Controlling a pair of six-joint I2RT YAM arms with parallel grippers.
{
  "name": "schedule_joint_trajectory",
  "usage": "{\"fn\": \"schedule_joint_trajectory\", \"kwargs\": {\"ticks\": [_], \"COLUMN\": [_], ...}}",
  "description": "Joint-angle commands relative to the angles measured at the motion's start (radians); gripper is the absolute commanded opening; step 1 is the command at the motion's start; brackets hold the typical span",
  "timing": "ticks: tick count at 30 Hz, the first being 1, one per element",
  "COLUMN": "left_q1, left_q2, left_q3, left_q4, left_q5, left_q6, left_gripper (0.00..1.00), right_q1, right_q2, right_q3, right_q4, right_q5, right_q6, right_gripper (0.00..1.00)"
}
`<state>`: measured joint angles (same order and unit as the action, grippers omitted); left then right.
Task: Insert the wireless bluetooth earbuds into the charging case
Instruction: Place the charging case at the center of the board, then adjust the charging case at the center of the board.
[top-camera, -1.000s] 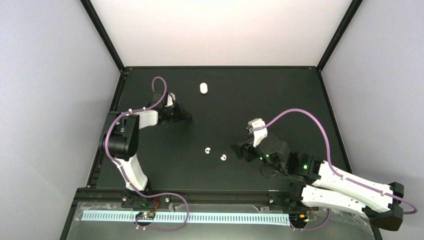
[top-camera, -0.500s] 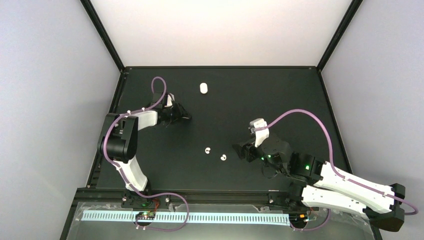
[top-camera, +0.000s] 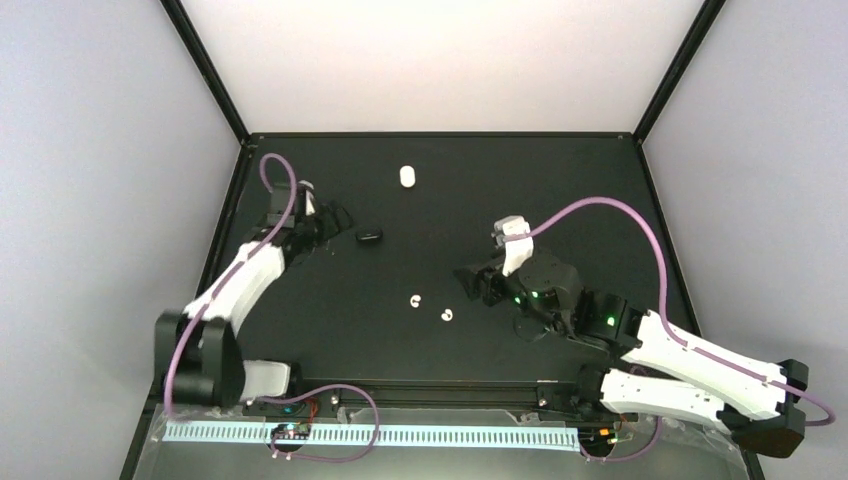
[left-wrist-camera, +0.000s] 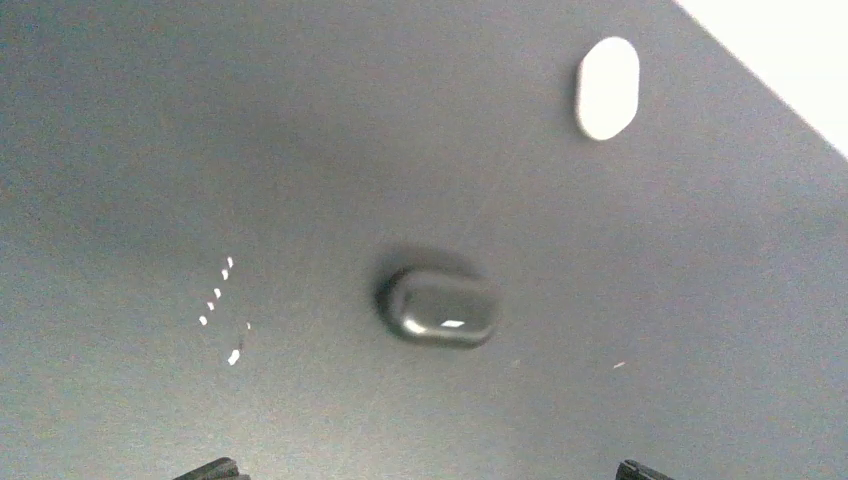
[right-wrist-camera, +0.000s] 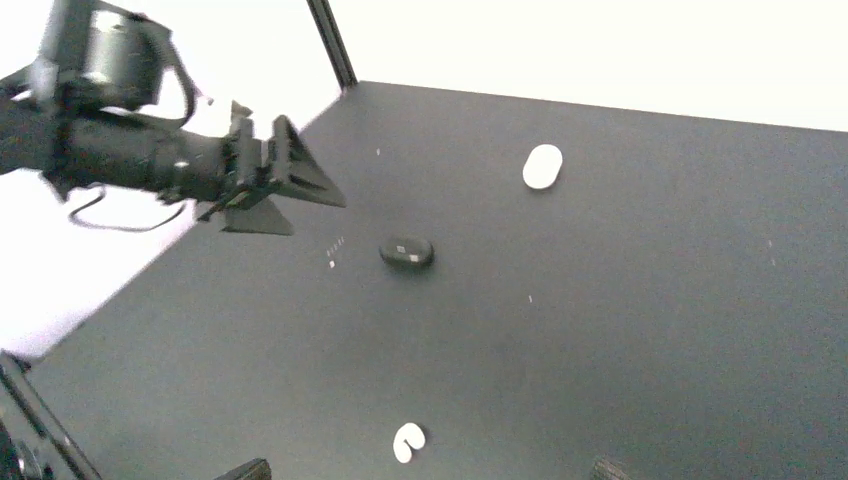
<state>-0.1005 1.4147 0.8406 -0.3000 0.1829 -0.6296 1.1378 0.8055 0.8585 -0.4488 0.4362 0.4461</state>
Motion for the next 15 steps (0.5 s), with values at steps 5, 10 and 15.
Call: {"fn": "schedule_joint_trajectory", "kwargs": {"ticks": [5, 10, 15], "left_q1": [0.0, -0.001, -0.001], "left_q2": [-0.467, -0.563, -0.618], "left_q3": [-0.013, -0.066, -0.19], "left_q4": [-0.063, -0.044, 0.109], "left_q5": [-0.172, -0.129, -0.041], "left_q6": [0.097, 0.086, 0.068], "left_gripper": [0.99, 0.99, 0.99], "right_q1": [-0.077, -0.263, -0.342], "right_q2": [0.232, 0.478, 0.777], "right_q3": [0.134, 0.235, 0.401], "right_q4": [0.247, 0.318, 0.363], "right_q5": [-0.01, -0.163, -0.141], "right_q6": [0.011, 0.115, 0.098], "right_gripper": [0.83, 0.83, 0.83]}}
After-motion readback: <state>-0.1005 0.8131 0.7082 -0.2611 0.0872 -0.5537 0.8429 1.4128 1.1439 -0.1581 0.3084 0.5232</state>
